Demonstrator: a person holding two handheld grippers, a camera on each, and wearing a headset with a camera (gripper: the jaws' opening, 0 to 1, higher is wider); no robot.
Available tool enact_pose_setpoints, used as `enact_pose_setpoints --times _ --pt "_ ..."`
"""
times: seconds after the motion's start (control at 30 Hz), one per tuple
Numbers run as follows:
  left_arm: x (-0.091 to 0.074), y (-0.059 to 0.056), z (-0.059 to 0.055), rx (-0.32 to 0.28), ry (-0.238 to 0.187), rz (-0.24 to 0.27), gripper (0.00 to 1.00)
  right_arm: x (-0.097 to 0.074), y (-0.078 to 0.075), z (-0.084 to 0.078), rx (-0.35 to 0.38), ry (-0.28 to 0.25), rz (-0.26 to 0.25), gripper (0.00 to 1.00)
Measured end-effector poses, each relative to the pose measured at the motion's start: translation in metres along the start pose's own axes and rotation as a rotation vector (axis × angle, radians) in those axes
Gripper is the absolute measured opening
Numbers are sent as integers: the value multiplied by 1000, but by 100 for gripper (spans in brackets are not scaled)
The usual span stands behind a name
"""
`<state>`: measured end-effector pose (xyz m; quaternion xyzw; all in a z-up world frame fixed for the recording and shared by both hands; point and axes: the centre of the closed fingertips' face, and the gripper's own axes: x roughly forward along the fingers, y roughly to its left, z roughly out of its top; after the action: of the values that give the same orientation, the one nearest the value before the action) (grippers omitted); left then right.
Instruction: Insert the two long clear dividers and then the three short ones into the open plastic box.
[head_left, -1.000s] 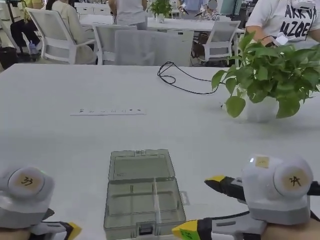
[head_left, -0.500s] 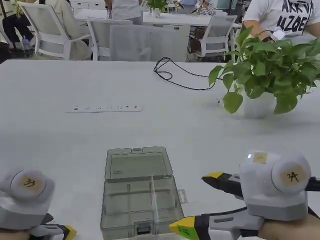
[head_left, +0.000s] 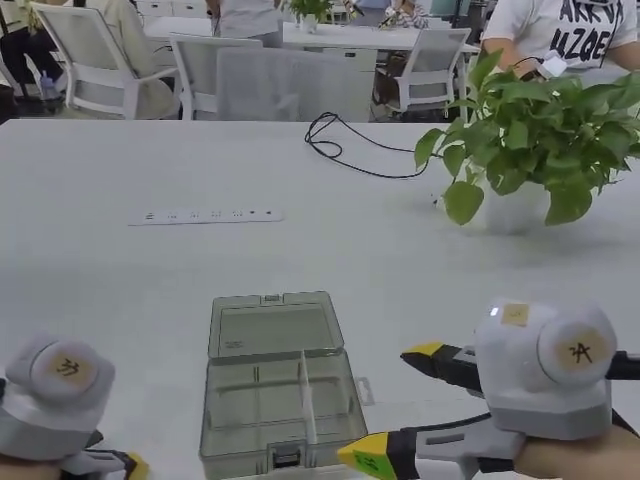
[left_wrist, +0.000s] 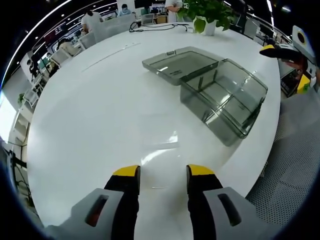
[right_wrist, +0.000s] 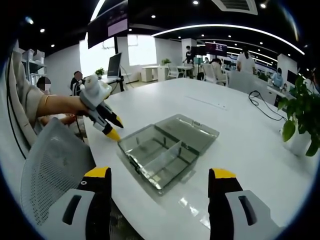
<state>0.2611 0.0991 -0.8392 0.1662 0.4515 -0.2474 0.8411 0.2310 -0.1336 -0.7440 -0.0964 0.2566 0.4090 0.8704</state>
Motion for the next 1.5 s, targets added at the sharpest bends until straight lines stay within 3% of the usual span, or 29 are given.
enact_pose_setpoints --times 0.4,0.87,0.97,1.13,1.3,1.43,1.5 --pt "-1 -3 0 -46 32 -40 37 3 0 -2 -1 11 4 79" --pt "-2 -1 0 -45 52 -45 32 6 -2 -1 6 15 -1 78" --pt "-3 1 3 -85 30 -58 31 5 -6 -1 22 15 -14 77" --pt "-2 3 -1 -92 36 -45 30 6 -10 2 74 1 -30 73" --pt "-4 2 1 -131 8 -41 30 8 -10 8 142 -28 -32 70" --pt "-12 0 7 -164 -43 -30 30 13 -6 14 178 -40 -23 67" --pt "-16 -1 15 -166 -104 -12 30 16 -2 16 186 -46 -12 66"
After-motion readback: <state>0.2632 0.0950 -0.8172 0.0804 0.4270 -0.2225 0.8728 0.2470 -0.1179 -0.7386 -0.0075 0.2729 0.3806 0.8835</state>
